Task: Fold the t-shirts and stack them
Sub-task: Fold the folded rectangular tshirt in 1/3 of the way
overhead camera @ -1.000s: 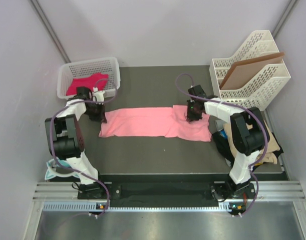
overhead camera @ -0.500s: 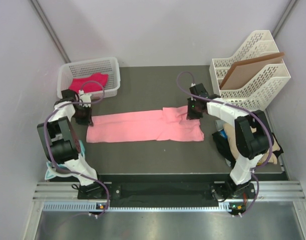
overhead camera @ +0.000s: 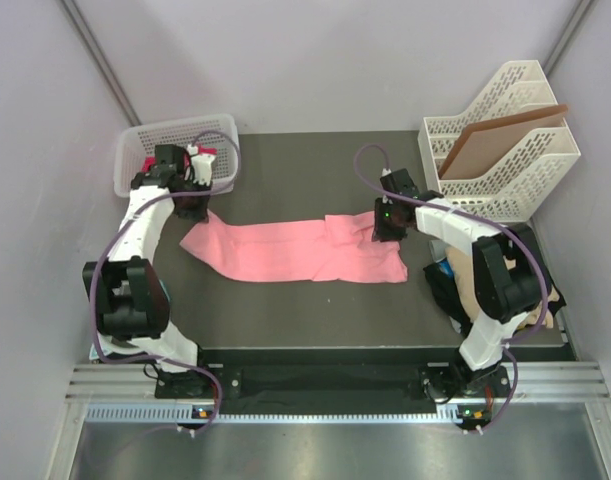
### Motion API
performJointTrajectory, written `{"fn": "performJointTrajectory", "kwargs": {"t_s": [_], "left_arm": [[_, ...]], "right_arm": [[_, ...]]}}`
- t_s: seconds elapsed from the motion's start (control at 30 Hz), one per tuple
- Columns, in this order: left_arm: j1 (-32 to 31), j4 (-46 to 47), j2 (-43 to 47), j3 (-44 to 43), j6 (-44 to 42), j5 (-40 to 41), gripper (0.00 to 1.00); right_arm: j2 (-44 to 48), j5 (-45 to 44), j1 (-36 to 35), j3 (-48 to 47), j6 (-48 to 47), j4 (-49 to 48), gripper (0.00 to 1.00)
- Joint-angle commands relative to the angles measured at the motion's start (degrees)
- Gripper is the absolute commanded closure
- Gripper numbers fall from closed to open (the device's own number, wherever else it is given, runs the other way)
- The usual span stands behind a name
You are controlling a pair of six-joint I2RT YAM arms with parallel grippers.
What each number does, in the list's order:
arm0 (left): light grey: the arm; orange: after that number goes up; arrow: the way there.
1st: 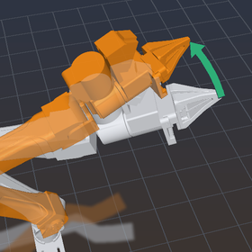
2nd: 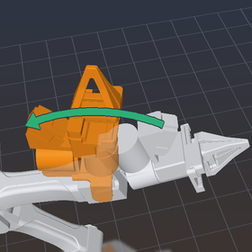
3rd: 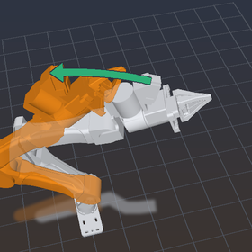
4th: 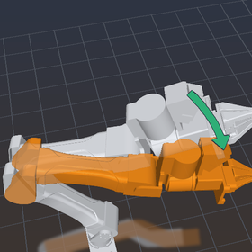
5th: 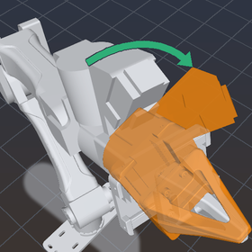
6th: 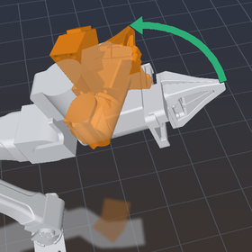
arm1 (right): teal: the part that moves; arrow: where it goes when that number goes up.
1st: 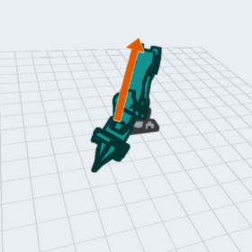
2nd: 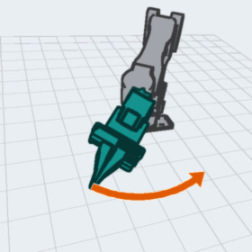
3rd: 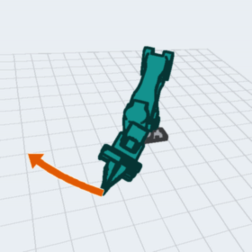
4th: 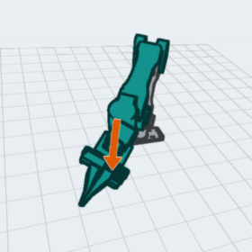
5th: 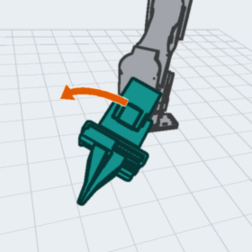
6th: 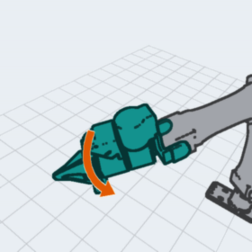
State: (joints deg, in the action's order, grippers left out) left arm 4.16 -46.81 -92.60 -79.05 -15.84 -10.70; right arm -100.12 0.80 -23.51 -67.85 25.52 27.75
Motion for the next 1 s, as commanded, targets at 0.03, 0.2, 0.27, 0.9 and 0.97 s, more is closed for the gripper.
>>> {"fn": "performJointTrajectory", "kwargs": {"t_s": [0.03, 0.2, 0.27, 0.9, 0.97], "left_arm": [[-7.03, -4.08, 1.37, -3.30, 6.68, 5.33, 1.00], [-14.60, -4.43, -1.44, -4.01, 10.73, 8.94, 1.00], [-16.55, -4.43, -3.11, -4.62, 12.58, 9.47, 1.00], [-34.47, -4.78, -14.80, -11.30, 19.96, 12.72, 1.00], [-35.45, -4.79, -15.94, -12.01, 20.23, 12.89, 1.00]], "right_arm": [[4.05, 0.35, -0.31, 0.35, -1.08, -0.68, 0.72], [5.10, 0.26, -0.14, 1.06, -1.44, -0.94, 0.72], [5.19, 0.34, -0.14, 1.50, -1.61, -1.03, 0.72], [7.65, 0.61, -0.05, 3.78, -0.03, -1.56, 0.73], [7.83, 0.70, -0.05, 3.96, 0.41, -1.47, 0.73]]}}
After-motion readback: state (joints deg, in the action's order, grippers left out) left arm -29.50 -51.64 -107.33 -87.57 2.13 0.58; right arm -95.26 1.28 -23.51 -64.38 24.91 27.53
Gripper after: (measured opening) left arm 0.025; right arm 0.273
